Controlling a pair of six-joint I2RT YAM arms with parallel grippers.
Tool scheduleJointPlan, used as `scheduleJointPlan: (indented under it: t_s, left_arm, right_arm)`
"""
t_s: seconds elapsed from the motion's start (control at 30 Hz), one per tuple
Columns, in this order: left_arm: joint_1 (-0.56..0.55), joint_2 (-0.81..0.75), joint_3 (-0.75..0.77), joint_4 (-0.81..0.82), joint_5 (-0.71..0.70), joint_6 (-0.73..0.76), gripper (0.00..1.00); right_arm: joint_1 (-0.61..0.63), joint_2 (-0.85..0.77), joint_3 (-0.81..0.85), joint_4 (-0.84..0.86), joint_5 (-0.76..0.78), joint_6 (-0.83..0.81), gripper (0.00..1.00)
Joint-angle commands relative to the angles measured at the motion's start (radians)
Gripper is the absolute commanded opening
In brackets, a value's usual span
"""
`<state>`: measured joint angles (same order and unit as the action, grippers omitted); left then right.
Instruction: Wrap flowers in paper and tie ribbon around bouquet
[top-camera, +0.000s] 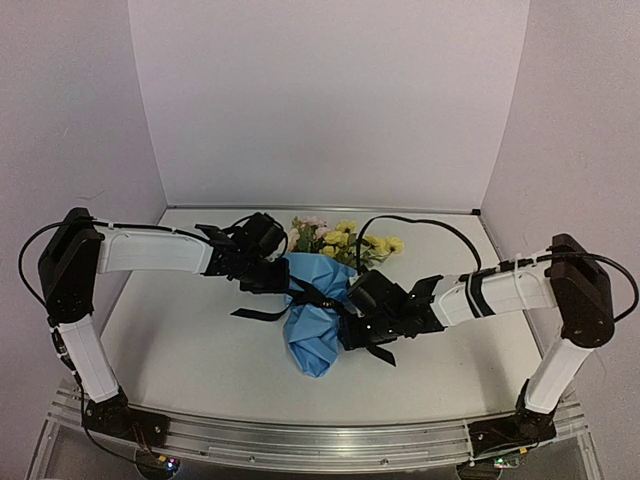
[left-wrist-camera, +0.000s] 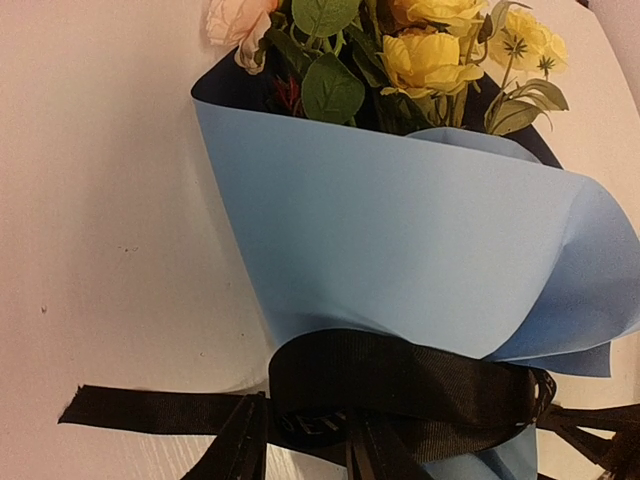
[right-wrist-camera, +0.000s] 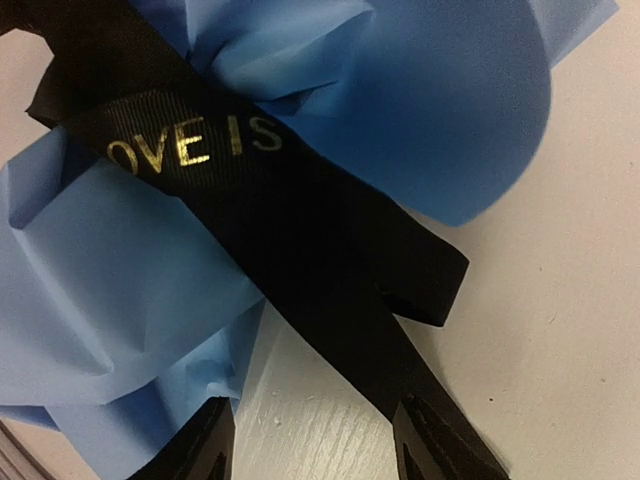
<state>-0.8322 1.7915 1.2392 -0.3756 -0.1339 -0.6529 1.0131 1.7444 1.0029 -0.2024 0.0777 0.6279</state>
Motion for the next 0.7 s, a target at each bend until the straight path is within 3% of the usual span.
scheduleJointPlan:
  t_s: [0.0,0.13,0.4,0.43,0.57,0.67]
  left_arm:
    - [-0.004,0.015,-0.001,0.015,0.002,0.007,0.29]
    - [-0.004,0.017,0.001,0.014,0.003,0.006,0.29]
    - [-0.004,0.023,0.008,0.015,0.007,0.007,0.31]
    - [-0.004,0.025,0.008,0.015,0.007,0.008,0.31]
    - [-0.004,0.029,0.009,0.019,0.012,0.008,0.31]
    - [-0.004,0.029,0.011,0.02,0.013,0.009,0.31]
  right_arm:
    - [0.01,0.032,0.056,-0.003,0.123,-0.006,0.57]
    - [0.01,0.042,0.061,-0.023,0.196,0.013,0.52]
    - [0.01,0.085,0.081,-0.032,0.187,0.023,0.29]
    - [0.01,0.086,0.08,-0.032,0.185,0.023,0.29]
    - [0.01,0.094,0.082,-0.034,0.185,0.026,0.47]
    - [0.01,0.111,0.089,-0.034,0.179,0.024,0.5]
